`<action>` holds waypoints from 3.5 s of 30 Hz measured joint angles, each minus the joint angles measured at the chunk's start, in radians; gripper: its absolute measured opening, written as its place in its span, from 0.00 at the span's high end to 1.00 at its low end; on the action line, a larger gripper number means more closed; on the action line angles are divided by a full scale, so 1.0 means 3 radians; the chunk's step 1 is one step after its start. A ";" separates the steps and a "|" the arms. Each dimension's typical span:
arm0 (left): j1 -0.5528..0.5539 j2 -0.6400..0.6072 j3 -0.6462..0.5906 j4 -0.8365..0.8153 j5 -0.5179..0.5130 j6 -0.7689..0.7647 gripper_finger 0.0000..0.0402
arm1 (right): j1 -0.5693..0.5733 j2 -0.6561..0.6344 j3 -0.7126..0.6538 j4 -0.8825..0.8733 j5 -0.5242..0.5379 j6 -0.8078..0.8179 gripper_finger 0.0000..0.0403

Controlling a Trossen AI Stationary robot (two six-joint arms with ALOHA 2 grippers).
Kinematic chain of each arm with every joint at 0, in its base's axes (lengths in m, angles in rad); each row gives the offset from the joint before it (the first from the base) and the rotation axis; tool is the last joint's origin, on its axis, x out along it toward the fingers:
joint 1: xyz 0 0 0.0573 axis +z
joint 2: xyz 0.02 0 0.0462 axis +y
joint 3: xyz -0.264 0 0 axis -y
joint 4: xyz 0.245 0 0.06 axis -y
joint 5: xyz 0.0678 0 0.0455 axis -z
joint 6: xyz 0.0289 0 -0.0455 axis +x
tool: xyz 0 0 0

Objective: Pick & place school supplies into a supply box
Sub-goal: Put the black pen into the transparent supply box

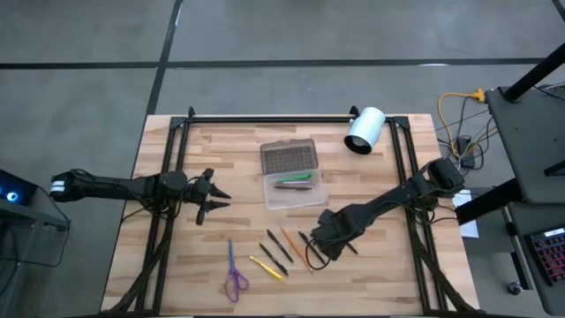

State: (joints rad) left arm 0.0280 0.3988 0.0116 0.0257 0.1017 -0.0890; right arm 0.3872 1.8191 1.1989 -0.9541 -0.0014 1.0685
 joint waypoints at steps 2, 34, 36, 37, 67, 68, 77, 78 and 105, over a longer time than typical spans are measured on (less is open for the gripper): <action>0.0000 0.0000 0.0000 0.0001 0.0000 0.0000 0.75 | -0.0008 0.0000 -0.0053 0.0125 -0.0002 -0.0006 0.56; -0.0001 0.0000 0.0000 0.0000 0.0000 0.0001 0.75 | -0.0023 -0.0010 -0.0597 0.0658 0.0036 0.0106 0.74; 0.0000 0.0000 0.0000 0.0001 0.0000 0.0001 0.75 | -0.0024 -0.0009 -0.0599 0.0651 0.0044 0.0083 0.78; 0.0000 0.0000 0.0000 0.0000 0.0000 0.0001 0.75 | -0.0024 -0.0008 -0.0600 0.0649 0.0049 0.0067 0.81; -0.0001 0.0000 0.0000 0.0001 0.0000 0.0001 0.75 | -0.0033 0.0015 0.0194 0.0590 0.0832 -0.1234 0.97; -0.0001 0.0001 0.0000 0.0000 0.0000 0.0001 0.75 | -0.0032 0.0015 0.0236 0.0582 0.0919 -0.1306 0.97; 0.0000 0.0000 -0.0001 0.0000 -0.0001 0.0001 0.75 | -0.0078 0.0008 0.0384 0.0739 0.2053 -0.1692 0.97; -0.0001 0.0000 -0.0001 0.0001 0.0000 0.0001 0.75 | -0.0092 0.0006 0.0373 0.0802 0.2136 -0.1745 0.97; 0.0000 0.0000 -0.0001 0.0001 0.0000 0.0001 0.75 | -0.0924 0.0304 0.0353 0.1804 0.1575 -0.3706 0.97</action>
State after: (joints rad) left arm 0.0280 0.3988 0.0113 0.0261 0.1017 -0.0887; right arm 0.1100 1.9102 1.3048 -0.4129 0.4711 -0.0434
